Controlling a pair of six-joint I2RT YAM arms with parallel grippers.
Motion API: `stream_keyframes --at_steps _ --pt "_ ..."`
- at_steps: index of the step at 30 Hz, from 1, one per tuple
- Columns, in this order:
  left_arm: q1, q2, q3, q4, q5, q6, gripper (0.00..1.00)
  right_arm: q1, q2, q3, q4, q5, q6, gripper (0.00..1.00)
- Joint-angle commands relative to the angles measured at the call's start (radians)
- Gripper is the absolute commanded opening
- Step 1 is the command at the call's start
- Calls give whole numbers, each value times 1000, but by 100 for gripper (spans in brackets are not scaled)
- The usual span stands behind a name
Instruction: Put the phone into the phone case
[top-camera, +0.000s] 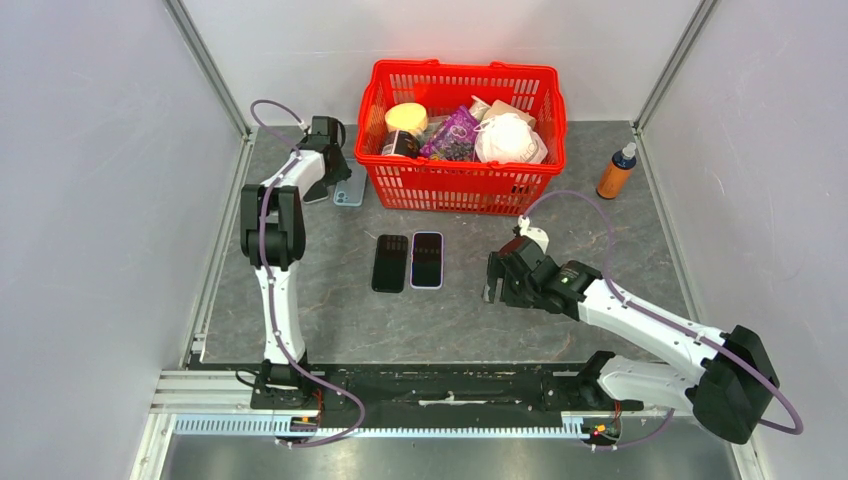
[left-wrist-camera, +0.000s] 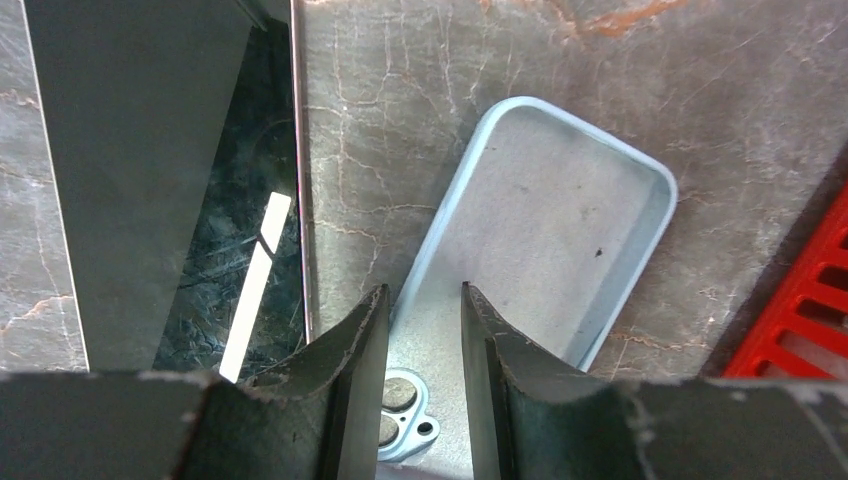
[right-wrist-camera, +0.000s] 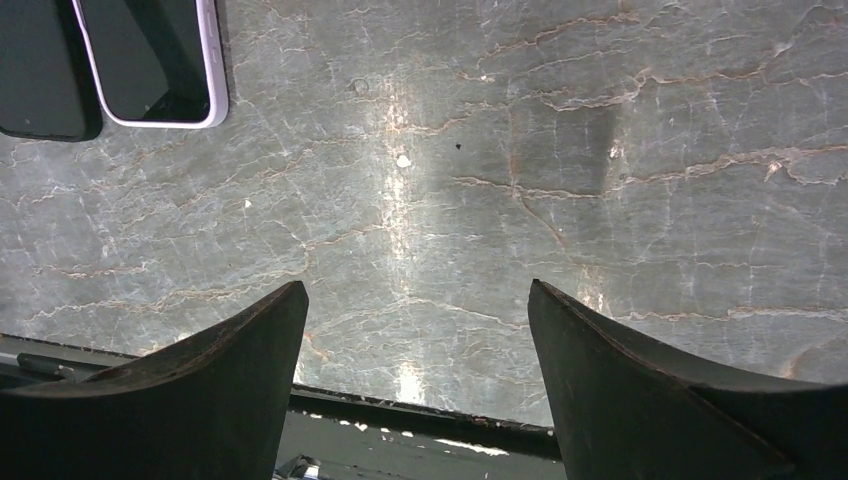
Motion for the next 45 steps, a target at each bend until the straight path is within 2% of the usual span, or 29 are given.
stream_keyframes --at_steps 1,7,9,12,15,16,25,31,38,45 --pt "5 9 55 -43 -8 8 38 -3 3 35 38 -8 -17 88" --pt "6 34 84 -102 4 5 38 -4 2 26 48 -21 -13 88" --pt "6 34 83 -112 9 7 35 -3 -1 23 48 -22 -13 88" --pt "6 26 65 -120 3 7 24 -4 -11 17 50 -20 -12 88" --pt "6 5 43 -119 -13 16 5 -3 -26 14 47 -21 -13 88" --pt "6 -4 36 -116 -13 21 2 -3 -30 14 45 -21 -13 88" --pt "7 -170 -35 -51 1 61 2 -3 -72 32 11 3 -24 88" --pt "6 -296 -139 -19 -5 61 2 -3 -96 46 -10 23 -29 88" --pt "5 -468 -346 34 10 -25 2 -3 -92 55 -12 35 -33 88" --pt "-15 -705 -639 76 -4 -166 2 -4 -83 81 -13 37 -36 88"
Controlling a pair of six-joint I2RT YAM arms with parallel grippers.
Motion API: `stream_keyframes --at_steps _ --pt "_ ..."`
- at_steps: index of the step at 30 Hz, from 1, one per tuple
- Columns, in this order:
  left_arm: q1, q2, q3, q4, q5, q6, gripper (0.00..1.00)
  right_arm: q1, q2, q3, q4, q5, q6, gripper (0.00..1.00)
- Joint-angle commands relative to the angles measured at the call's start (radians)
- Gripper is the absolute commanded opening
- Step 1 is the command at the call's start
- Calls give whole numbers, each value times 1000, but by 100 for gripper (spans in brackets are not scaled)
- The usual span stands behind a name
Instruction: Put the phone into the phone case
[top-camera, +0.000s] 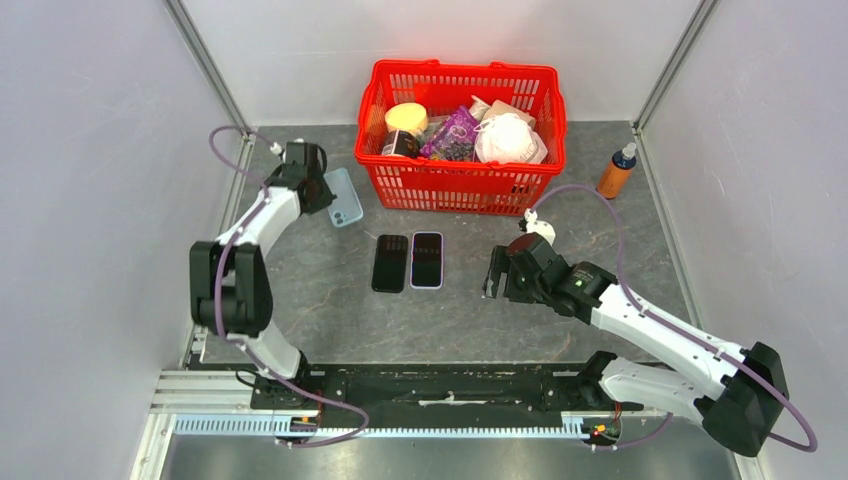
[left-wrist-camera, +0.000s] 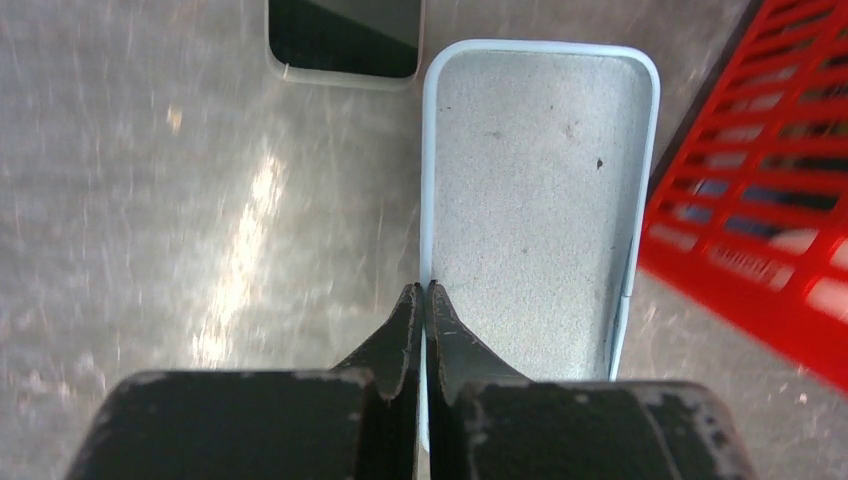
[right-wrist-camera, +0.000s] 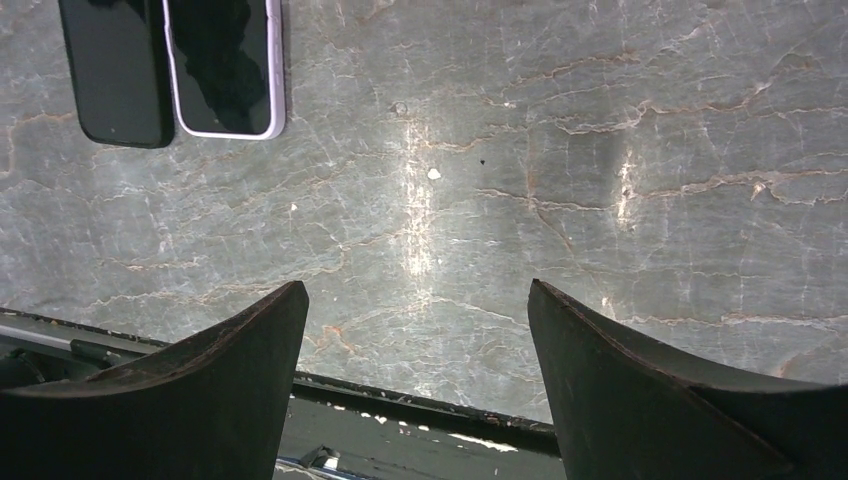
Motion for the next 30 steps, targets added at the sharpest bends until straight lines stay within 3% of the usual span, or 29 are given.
stream_keyframes --at_steps 1,8,12,16,22,30 --pt "-25 -196 -164 63 -11 -123 2 -3 -4 55 5 34 -16 88" --pt "-199 -516 -468 86 -59 -199 2 -3 -8 54 1 52 -16 88" --pt "-397 -652 -569 65 -105 -277 2 -3 -1 63 -21 101 -11 88" --pt "-588 -690 -622 74 -147 -392 2 -4 -9 66 -38 129 7 88" --pt "-892 -523 -544 122 -270 -491 2 -3 -62 60 -86 179 44 88" --pt "-1076 -198 -314 184 -317 -524 2 -5 -131 26 -165 207 96 88"
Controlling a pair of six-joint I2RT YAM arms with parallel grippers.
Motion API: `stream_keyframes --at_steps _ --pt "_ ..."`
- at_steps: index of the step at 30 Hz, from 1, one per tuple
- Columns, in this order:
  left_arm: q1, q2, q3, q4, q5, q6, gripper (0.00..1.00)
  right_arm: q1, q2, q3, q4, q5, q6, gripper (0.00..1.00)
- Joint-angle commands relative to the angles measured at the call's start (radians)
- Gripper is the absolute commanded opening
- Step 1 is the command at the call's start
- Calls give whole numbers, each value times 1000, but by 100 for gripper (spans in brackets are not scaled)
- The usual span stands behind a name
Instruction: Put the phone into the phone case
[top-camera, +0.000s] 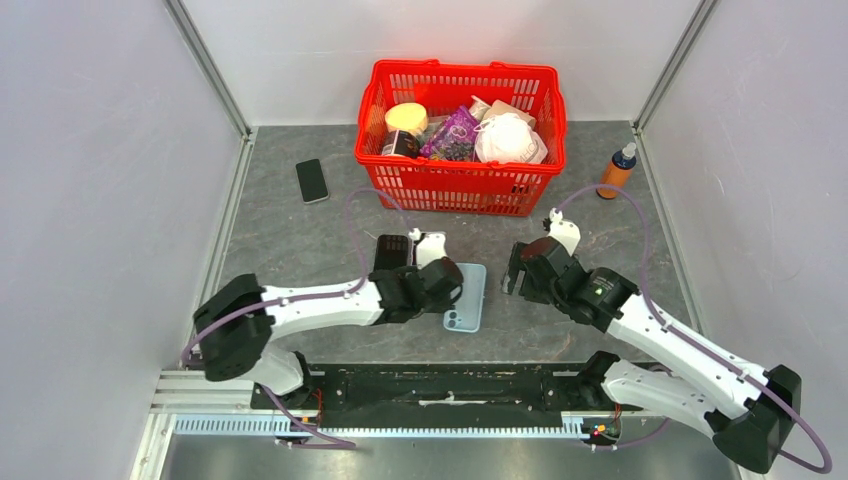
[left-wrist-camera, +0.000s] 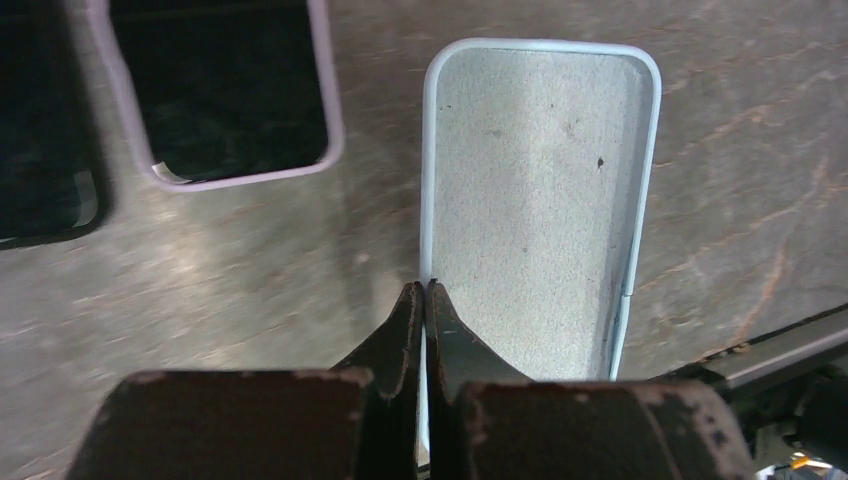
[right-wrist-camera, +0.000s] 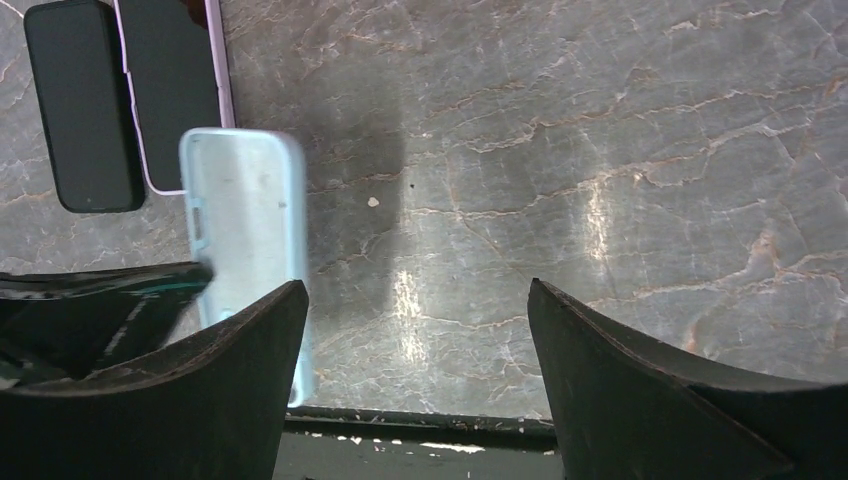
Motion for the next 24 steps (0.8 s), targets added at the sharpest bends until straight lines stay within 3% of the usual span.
stream_keyframes --at_steps 1,9,22,23,24 --pt "-71 121 139 84 -92 -77 2 -2 -38 -5 -56 50 49 88" --pt "-103 267 192 90 -135 -156 2 -3 -52 -40 -55 29 63 88" --pt "-106 322 209 78 -175 -147 2 -2 -4 -61 5 -2 54 88" --pt "-105 323 211 80 -171 -143 4 -2 -2 -61 7 -4 51 88" --pt "-105 322 211 85 -166 -137 13 -3 1 -59 7 -2 50 88"
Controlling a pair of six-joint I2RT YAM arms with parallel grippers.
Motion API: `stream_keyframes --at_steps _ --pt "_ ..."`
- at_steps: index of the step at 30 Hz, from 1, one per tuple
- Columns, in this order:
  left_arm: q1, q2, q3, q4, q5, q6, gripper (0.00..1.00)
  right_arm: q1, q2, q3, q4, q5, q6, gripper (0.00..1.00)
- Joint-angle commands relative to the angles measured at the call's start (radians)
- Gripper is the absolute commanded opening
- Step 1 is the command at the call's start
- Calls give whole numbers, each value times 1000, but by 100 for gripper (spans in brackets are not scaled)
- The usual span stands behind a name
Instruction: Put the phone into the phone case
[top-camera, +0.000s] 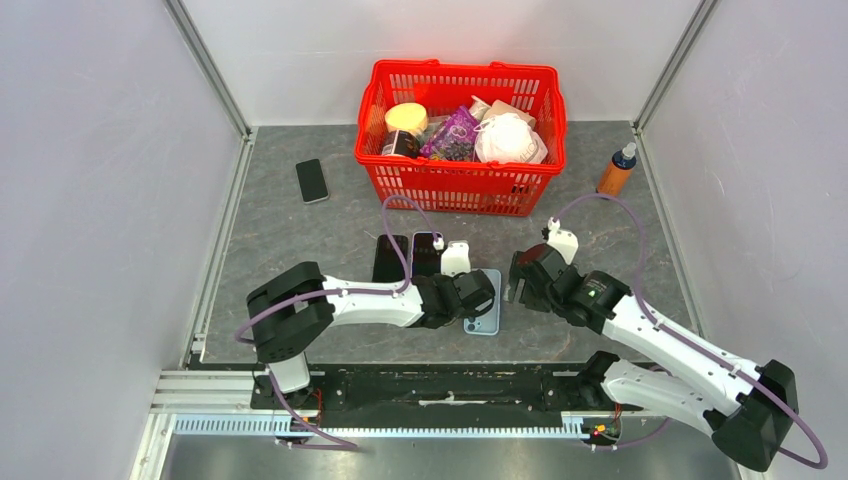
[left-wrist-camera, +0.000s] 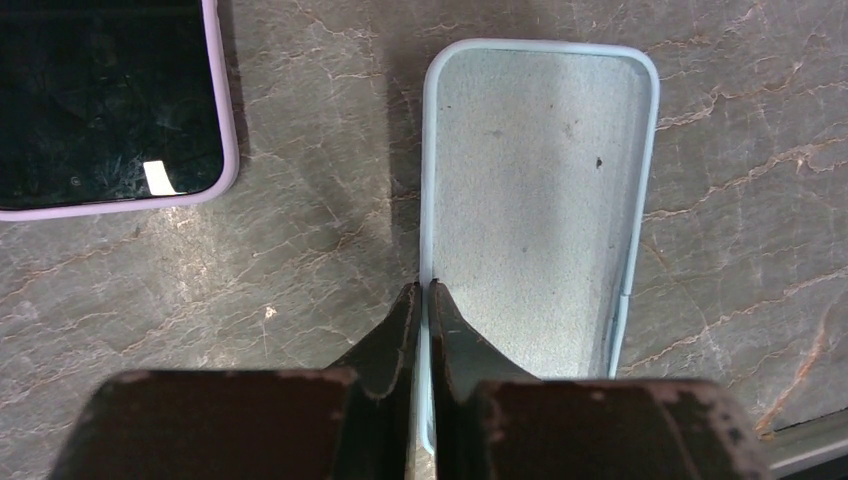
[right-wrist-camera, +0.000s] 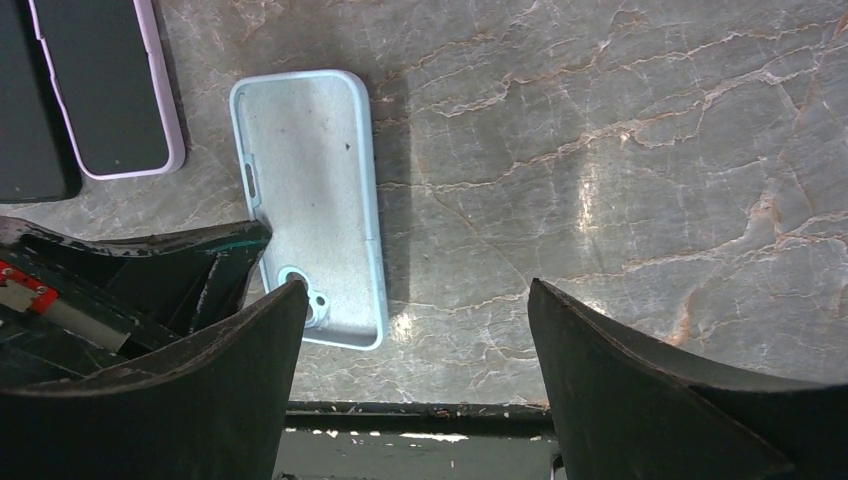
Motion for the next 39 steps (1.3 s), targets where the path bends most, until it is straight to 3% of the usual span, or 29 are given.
stream_keyframes --at_steps 1,4,7,13,17,22,26,29,39 --pt "-5 1 35 30 -49 -15 28 -3 6 3 38 6 1 89" --pt "-5 -23 28 40 -48 7 62 -4 11 7 40 5 -9 90" --pt "2 -75 27 20 -70 38 75 -3 7 11 39 5 -14 90" --pt "129 -340 -39 -128 -170 78 78 -4 -24 22 39 4 -35 92" --pt "377 -555 -141 -166 -151 135 82 -4 -24 42 45 -1 -60 93" --pt "701 -632 -165 -127 -124 259 90 -4 12 69 89 -47 -96 94" --pt "930 -549 -120 -25 -5 346 93 -4 63 97 101 -60 -127 95" --pt "1041 -387 -8 13 101 408 93 -4 90 105 121 -79 -139 97" --pt "1160 196 577 -173 264 678 93 -5 156 131 168 -120 -178 97"
